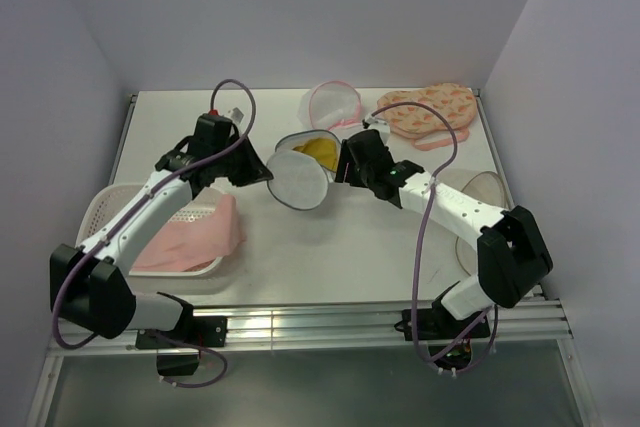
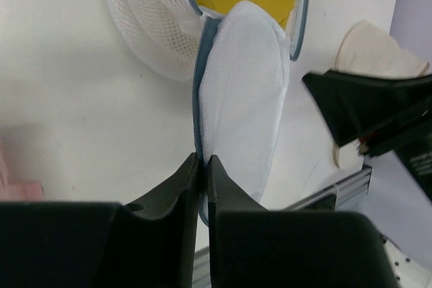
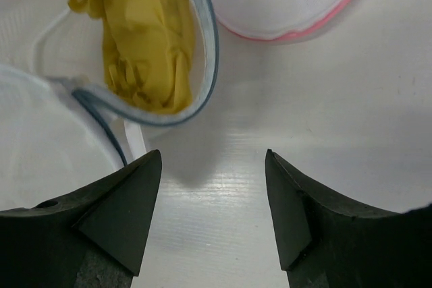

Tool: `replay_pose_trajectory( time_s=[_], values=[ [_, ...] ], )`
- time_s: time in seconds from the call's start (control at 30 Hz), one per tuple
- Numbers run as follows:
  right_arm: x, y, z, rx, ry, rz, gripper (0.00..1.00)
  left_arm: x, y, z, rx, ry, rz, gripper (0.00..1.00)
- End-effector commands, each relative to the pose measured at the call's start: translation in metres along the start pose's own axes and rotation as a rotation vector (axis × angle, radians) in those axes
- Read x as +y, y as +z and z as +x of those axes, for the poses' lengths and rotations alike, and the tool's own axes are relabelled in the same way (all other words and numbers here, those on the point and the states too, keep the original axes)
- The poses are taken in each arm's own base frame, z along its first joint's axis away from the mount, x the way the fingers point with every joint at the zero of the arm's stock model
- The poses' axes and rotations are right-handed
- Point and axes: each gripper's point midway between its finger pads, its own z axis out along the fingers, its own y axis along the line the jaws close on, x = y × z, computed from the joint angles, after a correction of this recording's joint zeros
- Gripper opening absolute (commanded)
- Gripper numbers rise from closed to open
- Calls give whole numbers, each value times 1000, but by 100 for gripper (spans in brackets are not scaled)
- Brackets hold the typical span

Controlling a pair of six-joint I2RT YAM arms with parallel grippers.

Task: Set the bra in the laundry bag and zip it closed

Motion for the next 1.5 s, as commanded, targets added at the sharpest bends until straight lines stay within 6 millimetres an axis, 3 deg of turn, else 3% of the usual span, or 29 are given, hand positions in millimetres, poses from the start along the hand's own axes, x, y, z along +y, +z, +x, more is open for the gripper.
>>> replay_pose_trajectory(
  time_s=[0.0,0.17,0.43,0.53,0.7,0.83,0.9,1.03,1.13,1.3,1.47],
  values=[
    [19,4,-22,-42,22,-56,70,-13,5,-41,-94,59,-12,15],
    [21,13,-22,-25,20,-58,70,-4,20,-54,-87,73,-77,21],
    [22,10,-26,-30,24,-78,70,38,27,-74,-111,24,-166,33],
    [24,8,-27,-28,24,-88,70,47,29,-85,-138,-3,-172,39],
    [27,5,-26,-22,22,-106,70,49,34,-99,-160,-26,-175,40],
    [29,-3,-27,-24,20,-129,70,51,7,-103,-263,-57,-205,43],
    [31,-9,-29,-31,23,-147,70,66,-10,-105,-329,-96,-284,44],
    [31,-21,-27,-29,25,-181,69,85,-43,-86,-399,-141,-347,47],
    [30,-32,-24,-32,28,-208,70,100,-53,-61,-385,-159,-382,48],
    [35,-52,-20,-38,42,-286,70,118,-59,-32,-356,-165,-410,50],
    [33,-56,-10,-31,52,-305,69,130,-55,-5,-296,-166,-431,47]
  ],
)
